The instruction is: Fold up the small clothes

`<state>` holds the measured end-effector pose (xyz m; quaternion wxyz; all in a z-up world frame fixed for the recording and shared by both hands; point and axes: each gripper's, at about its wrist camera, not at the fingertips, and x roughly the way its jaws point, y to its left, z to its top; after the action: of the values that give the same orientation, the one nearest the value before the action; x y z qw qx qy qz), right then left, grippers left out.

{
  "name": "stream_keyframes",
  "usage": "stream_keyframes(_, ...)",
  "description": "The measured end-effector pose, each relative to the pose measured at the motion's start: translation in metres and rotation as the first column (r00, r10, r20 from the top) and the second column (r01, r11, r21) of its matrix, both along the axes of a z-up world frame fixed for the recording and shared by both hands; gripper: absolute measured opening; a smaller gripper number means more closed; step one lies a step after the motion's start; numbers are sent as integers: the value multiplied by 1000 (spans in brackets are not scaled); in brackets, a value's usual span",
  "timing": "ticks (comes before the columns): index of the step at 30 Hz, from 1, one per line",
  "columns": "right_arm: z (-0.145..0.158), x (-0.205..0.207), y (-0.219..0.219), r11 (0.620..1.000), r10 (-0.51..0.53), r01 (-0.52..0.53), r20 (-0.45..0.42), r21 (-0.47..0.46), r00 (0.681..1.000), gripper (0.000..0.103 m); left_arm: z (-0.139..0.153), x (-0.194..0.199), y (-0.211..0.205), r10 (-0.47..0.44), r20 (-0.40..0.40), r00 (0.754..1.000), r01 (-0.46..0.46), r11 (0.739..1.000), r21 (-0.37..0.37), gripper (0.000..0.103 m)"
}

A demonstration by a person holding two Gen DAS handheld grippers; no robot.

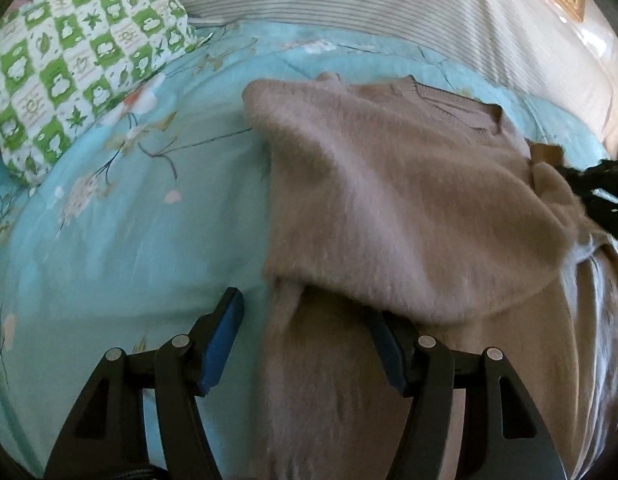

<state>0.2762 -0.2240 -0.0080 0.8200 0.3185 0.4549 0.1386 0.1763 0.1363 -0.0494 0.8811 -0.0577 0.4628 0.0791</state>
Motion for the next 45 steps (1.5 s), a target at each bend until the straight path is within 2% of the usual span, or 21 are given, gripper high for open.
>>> stream_keyframes(2, 24, -3, -3, 1000, -7, 7, 69, 3, 998, 8, 1, 7, 3, 28, 5, 1000, -28, 999, 21, 63)
stream_keyframes(4, 57, -18, -21, 996, -71, 62, 176, 60, 982, 8, 6, 13, 11, 107, 23, 994, -109, 992, 69, 62)
stream_keyframes(6, 78, -40, -43, 988, -145, 126, 270, 88, 952, 8, 10, 14, 20, 161, 44, 986, -163, 986, 45, 64)
stream_keyframes(7, 79, -48, -52, 984, -173, 156, 280, 82, 944, 8, 11, 11, 24, 185, 60, 981, -186, 983, 8, 64)
stream_keyframes(9, 62, -59, -66, 980, -200, 193, 239, 53, 950, 8, 9, 9, 23, 208, 64, 976, -209, 978, 7, 64)
stream_keyframes(12, 20, -70, -75, 977, -213, 210, 138, 37, 967, 8, 8, 2, 13, 213, 68, 975, -217, 975, 56, 64)
stream_keyframes(14, -7, -79, -77, 974, -225, 223, 76, 37, 971, 8, 7, -2, 13, 219, 64, 974, -223, 974, 50, 64)
stream_keyframes(16, -17, -85, -78, 974, -227, 225, 61, 31, 972, 8, 7, -5, 20, 231, 57, 971, -233, 972, 17, 64)
stream_keyframes(18, -18, -91, -76, 976, -217, 218, 71, 3, 974, 8, 6, -6, 22, 233, 52, 971, -233, 973, -3, 64)
stream_keyframes(22, -13, -102, -79, 968, -249, 251, 93, -21, 964, 8, 4, -6, 18, 209, 40, 977, -210, 978, 13, 67)
stream_keyframes(27, -20, -96, -69, 967, -235, 239, 58, -92, 970, 8, 2, -6, 23, 180, 23, 983, -180, 984, -9, 67)
stream_keyframes(30, -21, -95, -70, 972, -218, 220, 31, -87, 976, 9, 2, -11, 25, 115, 13, 993, -115, 993, -10, 67)
stream_keyframes(33, -18, -102, -77, 972, -227, 227, 12, -60, 974, 12, 10, -24, 26, 26, 34, 999, -23, 996, -87, 66)
stream_keyframes(37, 2, -119, -82, 955, -262, 267, 55, -128, 963, 12, 32, -36, 40, -36, 99, 994, 55, 980, -190, 70)
stream_keyframes(41, 22, -122, -74, 950, -257, 274, 126, -149, 958, 12, 44, -10, 57, 1, 96, 995, 18, 979, -201, 72)
stream_keyframes(45, 28, -97, -46, 973, -133, 156, 143, -169, 981, 13, 37, 34, 69, 8, 56, 998, 8, 962, -273, 73)
